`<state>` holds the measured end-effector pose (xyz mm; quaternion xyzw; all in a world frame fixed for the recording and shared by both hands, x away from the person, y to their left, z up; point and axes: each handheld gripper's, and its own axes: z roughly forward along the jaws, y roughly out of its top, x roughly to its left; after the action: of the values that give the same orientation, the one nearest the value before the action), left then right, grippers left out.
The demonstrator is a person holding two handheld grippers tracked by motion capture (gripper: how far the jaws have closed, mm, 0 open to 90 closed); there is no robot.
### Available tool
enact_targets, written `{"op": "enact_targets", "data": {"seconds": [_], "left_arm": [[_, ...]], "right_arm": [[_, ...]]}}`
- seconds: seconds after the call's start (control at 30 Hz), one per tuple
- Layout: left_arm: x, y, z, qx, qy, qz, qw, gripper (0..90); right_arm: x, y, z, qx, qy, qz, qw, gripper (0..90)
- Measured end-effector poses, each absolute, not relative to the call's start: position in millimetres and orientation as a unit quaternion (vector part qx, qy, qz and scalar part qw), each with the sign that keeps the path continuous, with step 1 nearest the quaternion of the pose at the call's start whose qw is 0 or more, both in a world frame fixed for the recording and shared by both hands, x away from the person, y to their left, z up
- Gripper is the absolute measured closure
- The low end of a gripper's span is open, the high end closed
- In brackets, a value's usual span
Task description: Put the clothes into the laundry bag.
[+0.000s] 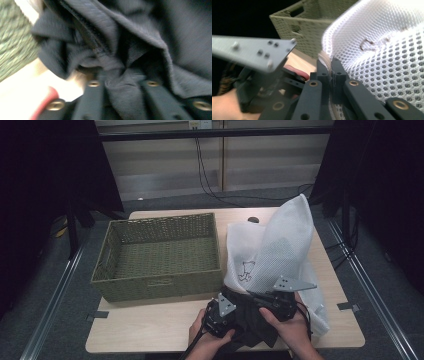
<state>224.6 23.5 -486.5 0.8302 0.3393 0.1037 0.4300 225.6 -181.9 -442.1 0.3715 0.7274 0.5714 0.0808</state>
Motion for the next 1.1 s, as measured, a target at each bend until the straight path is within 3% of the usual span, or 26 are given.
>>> {"op": "enact_targets", "data": {"seconds": [0.1,0.2,0.27,0.37,0.47,0.53,0.7,0.87,1.0,1.03,1.07,1.1], "left_arm": [[220,23,-465,0.777,0.317,0.078,0.538,85.1],[210,20,-441,0.749,0.281,0.135,0.585,85.3],[208,14,-441,0.722,0.291,0.164,0.605,85.0],[218,3,-460,0.742,0.312,0.2,0.559,84.4],[239,1,-490,0.778,0.373,0.15,0.483,80.8],[245,9,-497,0.789,0.386,0.111,0.465,69.1],[237,39,-478,0.809,0.325,0.09,0.482,31.8],[231,60,-481,0.817,0.365,0.113,0.433,9.1],[233,42,-492,0.857,0.333,0.048,0.391,11.5],[231,34,-496,0.866,0.323,0.047,0.379,22.7],[227,27,-498,0.868,0.319,0.076,0.372,22.7],[225,23,-496,0.874,0.309,0.102,0.361,34.7]], "right_arm": [[220,-182,-431,0.359,0.722,0.585,0.086,88.0],[214,-184,-419,0.347,0.709,0.608,0.089,88.0],[211,-188,-409,0.348,0.691,0.628,0.082,88.0],[211,-187,-410,0.353,0.7,0.617,0.066,88.0],[215,-182,-432,0.394,0.714,0.574,0.073,88.1],[221,-184,-445,0.418,0.713,0.558,0.07,88.1],[226,-190,-448,0.422,0.709,0.56,0.069,88.0],[228,-192,-448,0.425,0.704,0.566,0.062,88.0],[230,-189,-450,0.421,0.708,0.564,0.064,88.0],[229,-186,-451,0.418,0.712,0.559,0.068,88.0],[229,-186,-451,0.418,0.712,0.559,0.068,88.0],[229,-185,-451,0.418,0.715,0.557,0.068,88.0]]}}
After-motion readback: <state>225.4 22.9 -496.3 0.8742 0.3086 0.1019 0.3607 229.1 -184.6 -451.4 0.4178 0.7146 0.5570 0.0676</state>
